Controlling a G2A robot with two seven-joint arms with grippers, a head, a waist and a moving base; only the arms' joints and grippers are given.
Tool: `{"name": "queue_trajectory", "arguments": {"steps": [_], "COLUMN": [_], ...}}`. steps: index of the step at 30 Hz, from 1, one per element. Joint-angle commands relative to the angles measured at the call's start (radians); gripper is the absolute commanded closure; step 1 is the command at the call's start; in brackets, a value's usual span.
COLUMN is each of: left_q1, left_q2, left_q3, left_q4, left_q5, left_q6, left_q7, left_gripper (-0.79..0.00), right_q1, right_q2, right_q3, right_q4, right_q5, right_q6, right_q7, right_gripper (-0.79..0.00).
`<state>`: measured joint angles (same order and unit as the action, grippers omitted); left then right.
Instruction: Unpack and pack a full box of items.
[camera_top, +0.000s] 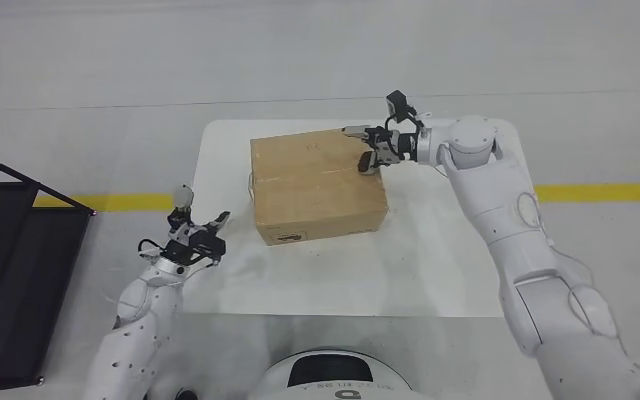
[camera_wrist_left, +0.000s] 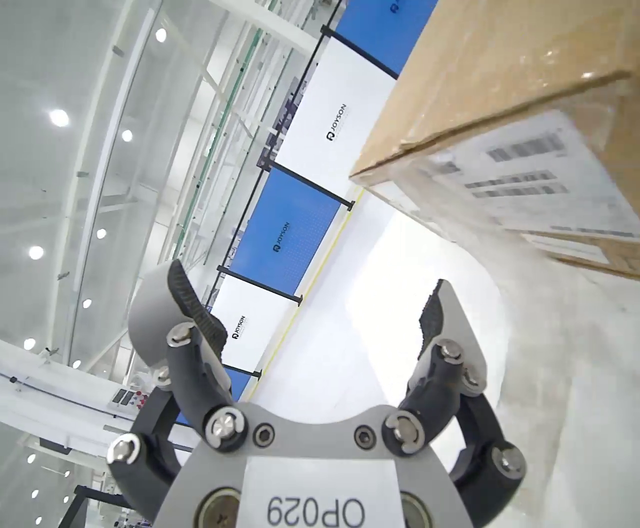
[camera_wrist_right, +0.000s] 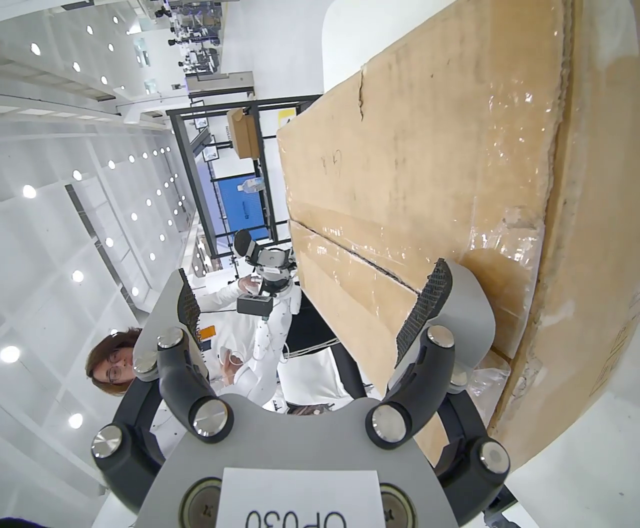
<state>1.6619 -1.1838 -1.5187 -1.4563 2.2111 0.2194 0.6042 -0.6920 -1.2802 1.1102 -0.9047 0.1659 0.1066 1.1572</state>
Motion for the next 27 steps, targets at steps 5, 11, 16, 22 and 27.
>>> {"name": "queue_trajectory", "arguments": {"steps": [5,11,16,22,27], "left_q1": [-0.052,-0.078,-0.097,-0.140,-0.165], "left_q2": [-0.013,-0.022,-0.026,-0.035,-0.043], "left_q3": [0.064,0.113,0.129,0.148,0.163], "left_q4": [0.013,-0.011,-0.013,0.027,0.042], "left_q5": [-0.037,-0.062,-0.064,-0.071,-0.105], "left_q6": [-0.005,-0.036,-0.026,0.001,0.015], "left_q7": [-0.044,-0.088,-0.125,-0.197,-0.243], "left_gripper": [-0.785,-0.785,-0.785,-0.785,-0.785], "right_q1": [0.018,0.018,0.018,0.018,0.018], "right_q2": [-0.005,-0.005,-0.005,-0.005,-0.005], "right_q3": [-0.018,-0.018,-0.018,-0.018,-0.018], "right_q4": [0.040,0.040,0.040,0.040,0.040], "right_q5": [0.010,0.010,0.010,0.010,0.010], "right_q6": [-0.003,-0.003,-0.003,-0.003,-0.003], "right_q7": [-0.008,-0.008,-0.008,-0.008,-0.008], "right_gripper": [-0.785,-0.785,-0.785,-0.785,-0.785]}}
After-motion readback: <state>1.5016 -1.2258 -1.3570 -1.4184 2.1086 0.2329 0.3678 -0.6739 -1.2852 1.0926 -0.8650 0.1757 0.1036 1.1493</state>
